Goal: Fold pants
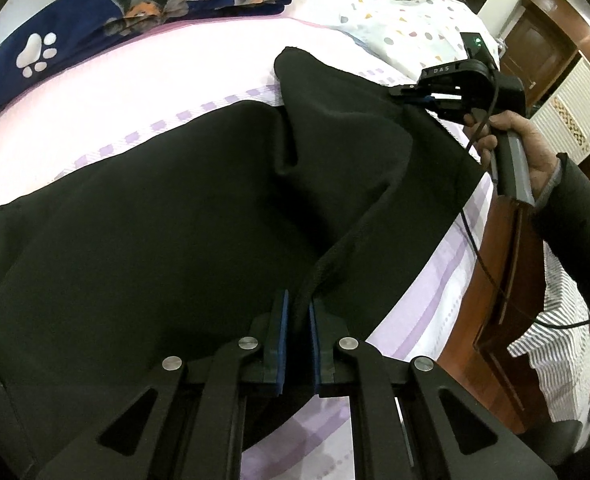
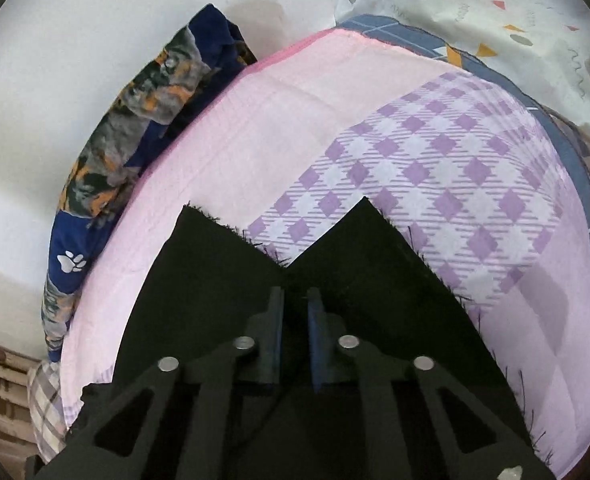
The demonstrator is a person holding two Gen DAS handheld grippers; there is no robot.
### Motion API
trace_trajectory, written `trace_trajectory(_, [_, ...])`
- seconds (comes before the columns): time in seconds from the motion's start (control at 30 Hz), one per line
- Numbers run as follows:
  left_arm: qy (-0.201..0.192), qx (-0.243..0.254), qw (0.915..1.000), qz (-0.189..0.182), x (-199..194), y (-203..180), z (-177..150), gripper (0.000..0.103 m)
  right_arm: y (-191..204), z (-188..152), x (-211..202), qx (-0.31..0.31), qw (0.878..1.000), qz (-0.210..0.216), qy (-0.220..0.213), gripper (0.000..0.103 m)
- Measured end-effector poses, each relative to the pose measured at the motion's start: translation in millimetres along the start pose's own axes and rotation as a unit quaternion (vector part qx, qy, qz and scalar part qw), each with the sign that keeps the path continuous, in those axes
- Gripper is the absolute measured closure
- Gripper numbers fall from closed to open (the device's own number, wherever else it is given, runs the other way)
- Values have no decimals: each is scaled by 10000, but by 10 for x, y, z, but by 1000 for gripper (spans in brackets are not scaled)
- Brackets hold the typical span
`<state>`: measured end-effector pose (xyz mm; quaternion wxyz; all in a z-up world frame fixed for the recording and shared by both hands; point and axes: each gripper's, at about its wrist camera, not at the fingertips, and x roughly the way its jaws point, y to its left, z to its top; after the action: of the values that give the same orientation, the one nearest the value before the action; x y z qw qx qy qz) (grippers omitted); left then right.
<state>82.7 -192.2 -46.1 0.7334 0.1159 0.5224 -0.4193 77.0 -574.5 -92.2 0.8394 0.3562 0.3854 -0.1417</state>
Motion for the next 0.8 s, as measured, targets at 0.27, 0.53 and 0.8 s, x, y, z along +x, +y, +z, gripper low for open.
trace_trajectory(0.27, [-112, 38, 9999, -26, -55, -4, 33, 93, 331, 192, -724, -243, 9965, 198, -780, 100])
trace_trajectory(0.53, [-349, 281, 9990, -47, -143, -96, 110, 93, 221, -19, -1398, -326, 9924, -320, -1140, 100])
trace_trajectory(0.8, [15, 636, 9979, -85, 80, -202, -74, 93, -482, -607, -1225, 141, 9924, -1051, -631, 100])
